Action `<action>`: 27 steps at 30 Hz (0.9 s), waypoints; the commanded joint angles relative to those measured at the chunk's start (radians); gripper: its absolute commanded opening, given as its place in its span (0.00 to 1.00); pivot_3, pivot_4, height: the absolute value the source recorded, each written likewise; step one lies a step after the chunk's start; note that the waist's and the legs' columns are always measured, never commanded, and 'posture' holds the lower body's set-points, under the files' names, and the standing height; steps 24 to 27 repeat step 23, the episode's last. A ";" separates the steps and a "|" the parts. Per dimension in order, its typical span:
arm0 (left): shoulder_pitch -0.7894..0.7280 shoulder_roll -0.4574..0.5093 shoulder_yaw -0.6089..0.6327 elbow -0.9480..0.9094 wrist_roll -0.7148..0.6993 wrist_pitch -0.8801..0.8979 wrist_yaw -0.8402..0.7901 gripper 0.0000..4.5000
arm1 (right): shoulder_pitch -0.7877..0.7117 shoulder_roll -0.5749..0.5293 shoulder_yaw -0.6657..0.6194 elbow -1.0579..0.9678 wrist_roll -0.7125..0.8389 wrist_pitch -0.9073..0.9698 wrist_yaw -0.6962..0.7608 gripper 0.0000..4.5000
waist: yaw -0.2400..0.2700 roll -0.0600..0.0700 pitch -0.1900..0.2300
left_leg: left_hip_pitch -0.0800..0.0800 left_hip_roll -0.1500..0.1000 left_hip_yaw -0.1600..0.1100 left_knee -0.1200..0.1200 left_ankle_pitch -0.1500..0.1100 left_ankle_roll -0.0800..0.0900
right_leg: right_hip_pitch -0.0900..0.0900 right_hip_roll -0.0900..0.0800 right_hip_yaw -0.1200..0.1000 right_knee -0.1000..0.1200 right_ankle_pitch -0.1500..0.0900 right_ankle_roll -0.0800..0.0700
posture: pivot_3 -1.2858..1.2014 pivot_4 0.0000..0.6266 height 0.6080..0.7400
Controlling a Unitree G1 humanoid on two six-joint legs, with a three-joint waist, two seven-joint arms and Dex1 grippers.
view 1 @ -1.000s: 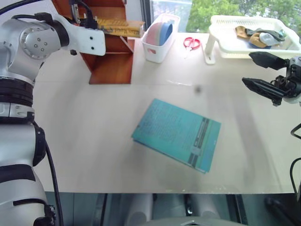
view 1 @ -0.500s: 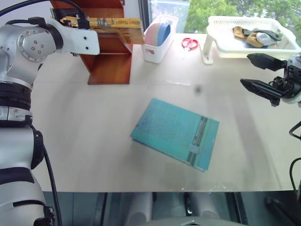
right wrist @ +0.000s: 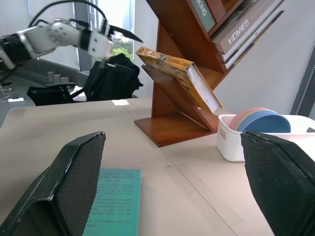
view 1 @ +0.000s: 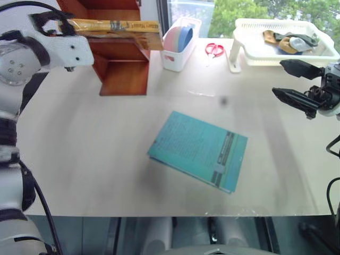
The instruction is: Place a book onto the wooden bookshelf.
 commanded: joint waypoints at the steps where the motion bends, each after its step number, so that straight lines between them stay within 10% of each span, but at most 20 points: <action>1: 0.129 -0.002 0.146 -0.234 -0.149 0.023 -0.007 0.98 | 0.037 -0.022 -0.051 -0.002 0.024 0.017 0.003 1.00 | 0.004 0.000 0.000 | 0.000 0.001 0.000 0.001 0.000 0.000 | 0.001 0.000 0.000 0.000 0.000 0.000 | 0.52 0.24 1.00; 13: 0.835 -0.356 0.368 -0.671 -0.783 0.647 -0.122 0.98 | 0.337 -0.086 -0.008 0.067 -0.137 -0.038 0.088 1.00 | -0.005 0.005 -0.003 | 0.014 0.006 0.000 0.001 0.000 0.001 | 0.010 0.002 0.004 0.003 0.000 0.000 | 0.52 0.24 1.00; 27: 1.049 -0.476 0.344 -0.808 -0.858 0.834 -0.042 0.98 | 0.534 -0.072 0.022 0.116 -0.274 -0.164 0.075 1.00 | 0.001 0.005 -0.005 | 0.021 0.005 -0.001 0.002 0.000 0.000 | 0.019 0.002 0.004 0.001 0.000 0.000 | 0.52 0.24 1.00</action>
